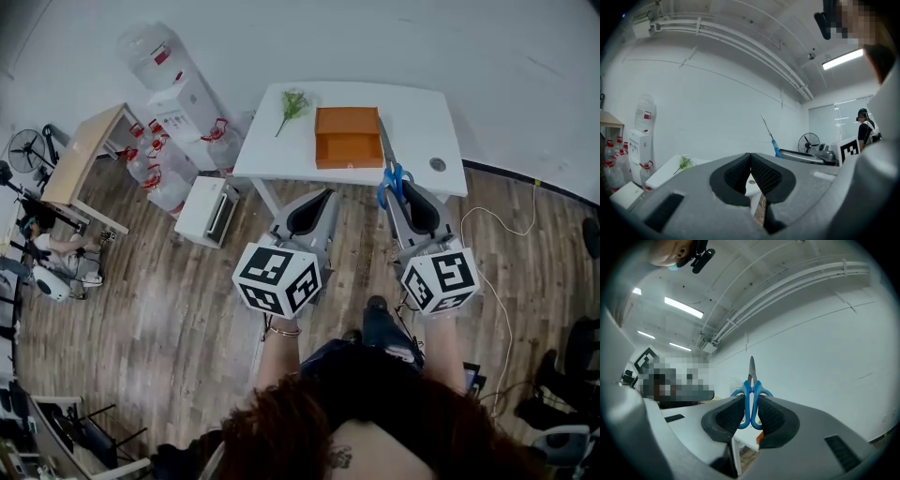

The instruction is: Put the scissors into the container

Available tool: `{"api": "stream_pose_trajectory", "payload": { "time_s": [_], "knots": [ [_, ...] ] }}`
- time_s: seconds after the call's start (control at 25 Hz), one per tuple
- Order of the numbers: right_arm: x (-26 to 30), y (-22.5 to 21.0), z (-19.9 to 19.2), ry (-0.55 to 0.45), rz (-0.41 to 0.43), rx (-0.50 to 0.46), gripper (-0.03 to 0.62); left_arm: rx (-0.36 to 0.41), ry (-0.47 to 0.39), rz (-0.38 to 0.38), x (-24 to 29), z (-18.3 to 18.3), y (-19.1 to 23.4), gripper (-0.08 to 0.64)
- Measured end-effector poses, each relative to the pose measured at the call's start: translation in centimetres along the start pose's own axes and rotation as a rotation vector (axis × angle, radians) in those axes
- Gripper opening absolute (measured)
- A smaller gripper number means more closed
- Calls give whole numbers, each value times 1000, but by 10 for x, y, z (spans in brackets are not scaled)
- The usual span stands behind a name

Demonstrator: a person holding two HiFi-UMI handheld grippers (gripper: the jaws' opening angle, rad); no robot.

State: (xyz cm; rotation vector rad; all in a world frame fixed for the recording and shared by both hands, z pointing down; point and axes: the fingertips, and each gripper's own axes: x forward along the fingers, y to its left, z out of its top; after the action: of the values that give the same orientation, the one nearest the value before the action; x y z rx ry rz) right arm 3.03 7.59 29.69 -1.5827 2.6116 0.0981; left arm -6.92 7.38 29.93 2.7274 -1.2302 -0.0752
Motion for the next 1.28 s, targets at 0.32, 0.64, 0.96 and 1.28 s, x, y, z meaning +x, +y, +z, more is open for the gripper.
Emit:
{"api": "stream_pose_trajectory", "payload": {
  "time_s": [0.32, 0.64, 0.96, 1.28],
  "knots": [
    [37, -30, -22, 31, 4, 0, 81, -5, 21, 2, 42, -9, 24, 17],
    [93, -71, -34, 45, 25, 2, 81, 14, 33, 12, 101, 0, 59, 17],
    [155, -120, -35, 60, 68, -30, 81, 19, 42, 43, 169, 13, 95, 17],
    [188, -144, -48, 83, 112, -94, 81, 23, 31, 89, 205, 16, 115, 17]
  ]
}}
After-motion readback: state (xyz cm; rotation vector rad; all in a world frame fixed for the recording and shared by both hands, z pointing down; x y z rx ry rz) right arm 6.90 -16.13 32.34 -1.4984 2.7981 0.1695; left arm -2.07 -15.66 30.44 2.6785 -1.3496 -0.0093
